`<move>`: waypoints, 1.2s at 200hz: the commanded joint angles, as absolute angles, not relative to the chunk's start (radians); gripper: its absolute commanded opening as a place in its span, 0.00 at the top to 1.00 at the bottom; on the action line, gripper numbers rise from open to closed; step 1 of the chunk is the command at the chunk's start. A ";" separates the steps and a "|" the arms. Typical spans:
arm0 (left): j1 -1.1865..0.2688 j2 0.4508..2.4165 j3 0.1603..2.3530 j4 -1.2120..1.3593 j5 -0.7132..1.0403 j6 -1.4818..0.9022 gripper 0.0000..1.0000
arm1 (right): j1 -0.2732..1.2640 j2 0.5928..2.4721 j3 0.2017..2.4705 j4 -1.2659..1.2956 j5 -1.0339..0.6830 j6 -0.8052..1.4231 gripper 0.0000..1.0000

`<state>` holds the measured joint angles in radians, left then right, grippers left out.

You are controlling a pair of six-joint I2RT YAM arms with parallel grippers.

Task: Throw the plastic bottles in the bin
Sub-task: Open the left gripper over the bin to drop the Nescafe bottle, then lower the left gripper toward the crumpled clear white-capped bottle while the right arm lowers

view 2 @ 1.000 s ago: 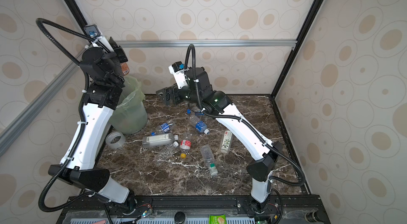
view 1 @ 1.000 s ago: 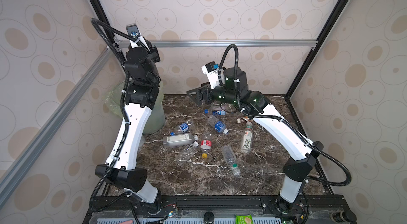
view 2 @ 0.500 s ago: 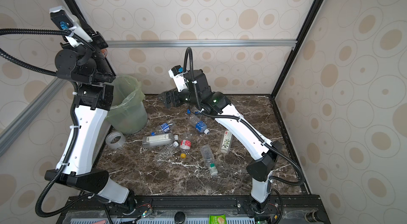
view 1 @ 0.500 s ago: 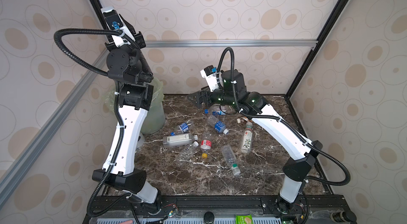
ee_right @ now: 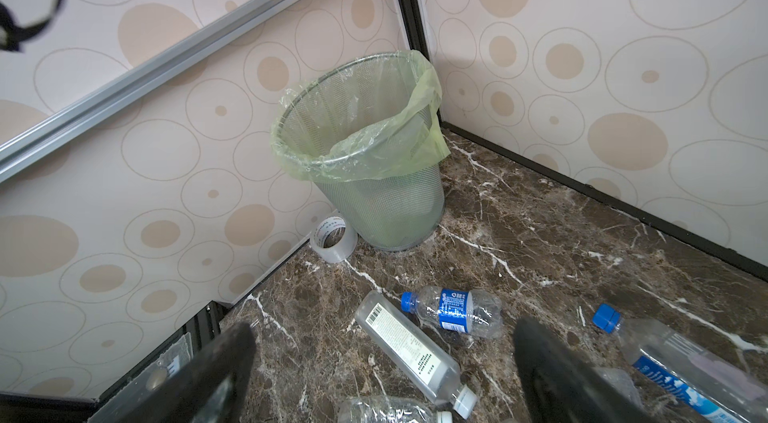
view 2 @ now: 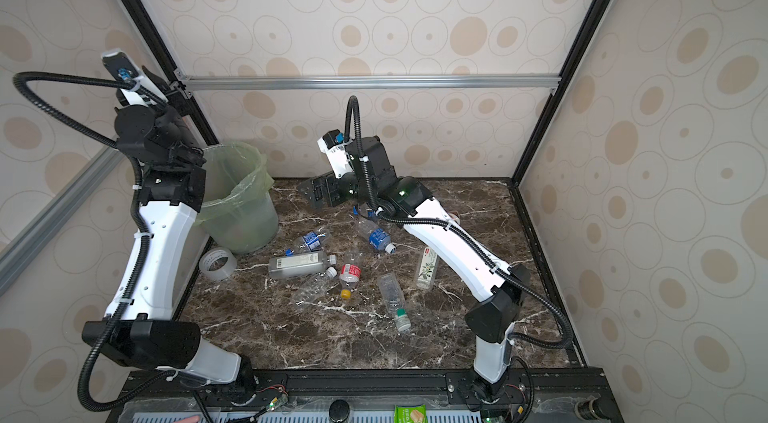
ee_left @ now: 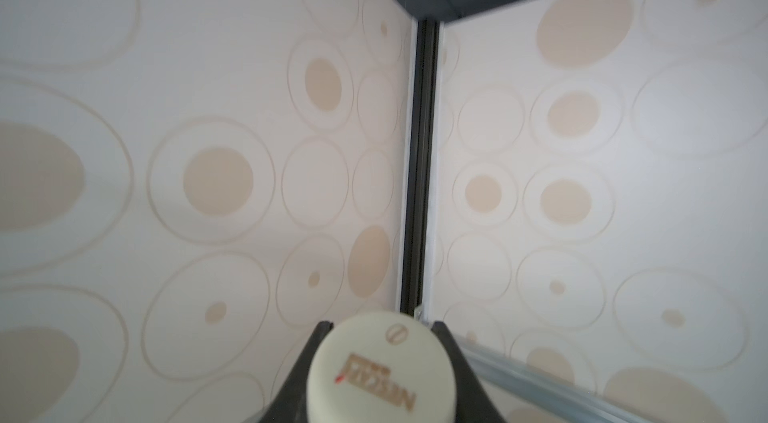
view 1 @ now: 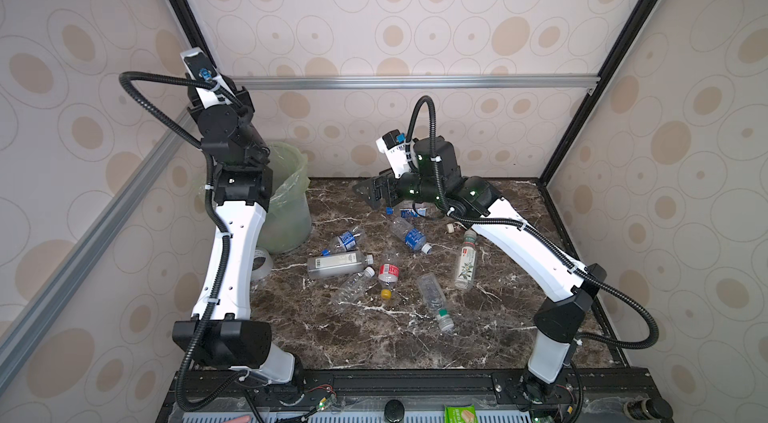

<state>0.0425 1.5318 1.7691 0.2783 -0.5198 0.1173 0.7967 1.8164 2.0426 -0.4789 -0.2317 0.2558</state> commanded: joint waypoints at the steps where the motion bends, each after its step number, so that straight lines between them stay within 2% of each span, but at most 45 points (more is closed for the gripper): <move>1: 0.064 1.570 1.708 0.106 -0.493 -0.026 0.41 | 0.801 1.802 2.004 -0.462 -0.234 0.249 0.00; 20: 0.062 1.536 1.707 0.092 -0.463 -0.068 0.03 | 0.801 1.795 1.992 -0.461 -0.233 0.247 0.00; 23: 0.062 1.532 1.717 0.088 -0.457 -0.071 0.01 | 0.800 1.794 1.989 -0.461 -0.232 0.247 0.00; 65: 0.031 1.599 1.956 -0.061 -0.401 -0.099 0.01 | 0.801 1.774 1.947 -0.421 -0.235 0.269 0.00; 148: -0.108 1.609 1.944 -0.083 -0.434 -0.028 0.01 | 0.780 1.697 1.831 -0.389 -0.202 0.279 0.00; 207: -0.310 1.627 1.953 -0.167 -0.413 0.032 0.01 | 0.698 1.582 1.654 -0.374 -0.191 0.312 0.00; 240: -0.394 1.624 1.929 -0.237 -0.467 0.046 0.01 | 0.646 1.497 1.540 -0.373 -0.178 0.314 0.00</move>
<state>-0.3573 1.6241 1.9270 -0.1600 -0.4301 0.0101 0.6731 1.5688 1.6073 -0.3798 -0.1951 0.3061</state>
